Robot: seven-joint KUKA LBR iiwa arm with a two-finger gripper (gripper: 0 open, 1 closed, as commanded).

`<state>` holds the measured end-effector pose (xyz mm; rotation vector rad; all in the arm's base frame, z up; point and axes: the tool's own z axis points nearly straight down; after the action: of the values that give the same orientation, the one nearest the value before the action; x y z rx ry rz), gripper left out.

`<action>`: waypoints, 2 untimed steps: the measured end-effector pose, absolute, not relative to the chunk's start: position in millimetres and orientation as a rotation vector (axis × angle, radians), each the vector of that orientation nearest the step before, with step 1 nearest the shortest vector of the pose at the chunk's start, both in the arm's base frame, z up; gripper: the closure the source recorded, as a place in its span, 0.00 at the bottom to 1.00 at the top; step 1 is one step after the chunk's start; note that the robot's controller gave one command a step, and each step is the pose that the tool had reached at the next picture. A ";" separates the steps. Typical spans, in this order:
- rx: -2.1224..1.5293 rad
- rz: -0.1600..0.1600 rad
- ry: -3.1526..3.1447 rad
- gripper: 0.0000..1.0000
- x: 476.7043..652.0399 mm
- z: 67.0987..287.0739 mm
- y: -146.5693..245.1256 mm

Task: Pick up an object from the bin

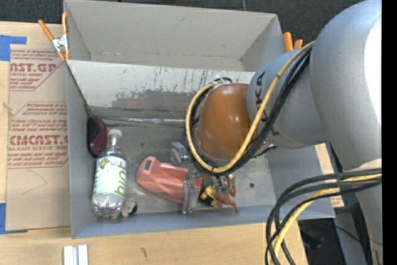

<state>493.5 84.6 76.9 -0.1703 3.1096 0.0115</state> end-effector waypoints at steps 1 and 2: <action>-0.170 0.012 3.110 1.00 493.5 76.9 84.7; -0.110 0.002 3.137 1.00 495.7 120.8 92.0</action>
Offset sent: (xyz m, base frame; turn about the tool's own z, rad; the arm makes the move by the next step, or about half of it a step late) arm 0.0057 0.0115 0.0695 0.0585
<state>495.7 92.0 120.8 -0.1103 3.1370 0.0023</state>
